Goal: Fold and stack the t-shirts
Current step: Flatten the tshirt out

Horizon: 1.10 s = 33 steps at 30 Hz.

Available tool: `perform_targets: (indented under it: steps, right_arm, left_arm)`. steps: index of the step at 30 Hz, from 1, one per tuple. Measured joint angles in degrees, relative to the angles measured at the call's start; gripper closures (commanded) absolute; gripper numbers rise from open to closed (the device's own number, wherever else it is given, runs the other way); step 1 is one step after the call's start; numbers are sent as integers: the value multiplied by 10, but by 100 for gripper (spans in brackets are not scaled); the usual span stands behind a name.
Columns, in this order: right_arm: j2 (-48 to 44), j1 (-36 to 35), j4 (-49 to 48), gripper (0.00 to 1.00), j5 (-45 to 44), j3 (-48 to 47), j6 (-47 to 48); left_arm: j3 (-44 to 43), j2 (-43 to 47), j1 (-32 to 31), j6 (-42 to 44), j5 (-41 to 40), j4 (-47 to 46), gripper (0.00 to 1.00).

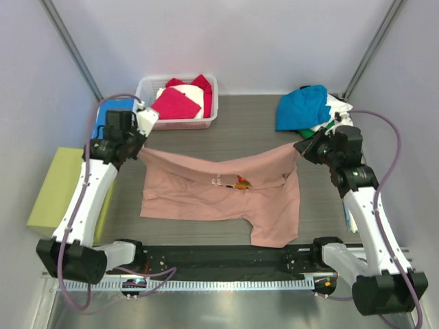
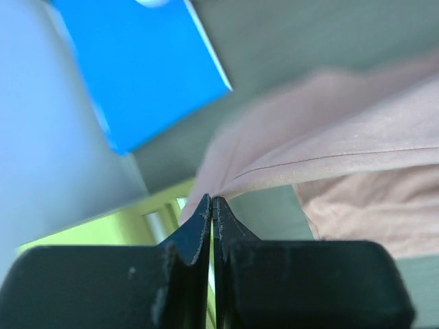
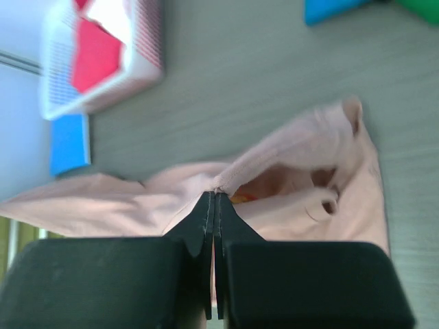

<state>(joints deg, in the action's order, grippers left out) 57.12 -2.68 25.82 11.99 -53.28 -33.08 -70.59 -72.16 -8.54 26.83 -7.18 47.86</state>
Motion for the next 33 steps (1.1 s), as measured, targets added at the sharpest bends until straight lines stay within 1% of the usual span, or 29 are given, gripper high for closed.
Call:
perform_targets:
  steps: [2,6,10,13,15,16,20,22,24,26,28,29,33]
  right_arm:
    - [-42,0,0,99,2,-15,0]
    - [-142,0,18,99,7,-46,-1]
    - [-221,-7,68,99,8,-96,-4]
    - [-273,-11,111,99,8,-160,-10]
    - [-290,-12,134,99,8,-215,-13]
    - [-292,-13,149,99,8,-264,-14]
    - [-283,-13,166,99,8,-410,-14]
    - [-283,-13,167,99,8,-465,-14]
    - [-283,-13,163,99,8,-494,-14]
    - [-283,-13,159,99,6,-491,-14]
    - [-283,-13,154,99,-1,-458,-14]
    - [-283,-13,149,99,-7,-428,-15]
    - [-264,-13,146,99,-38,-299,-17]
  left_arm:
    - [-47,35,3,-10,-2,8,100]
    - [-145,86,5,-25,5,52,100]
    - [-204,140,6,-24,8,113,100]
    - [-245,176,6,-18,-3,150,100]
    - [-284,194,6,-10,-15,170,100]
    - [-311,203,6,-7,-22,181,100]
    - [-383,228,6,-4,-34,194,100]
    - [-420,240,6,-4,-38,193,100]
    - [-447,247,6,-4,-42,191,100]
    - [-455,251,6,-4,-46,187,100]
    - [-437,252,6,-3,-49,182,100]
    - [-409,257,6,-2,-50,169,100]
    - [-241,263,6,11,-57,119,100]
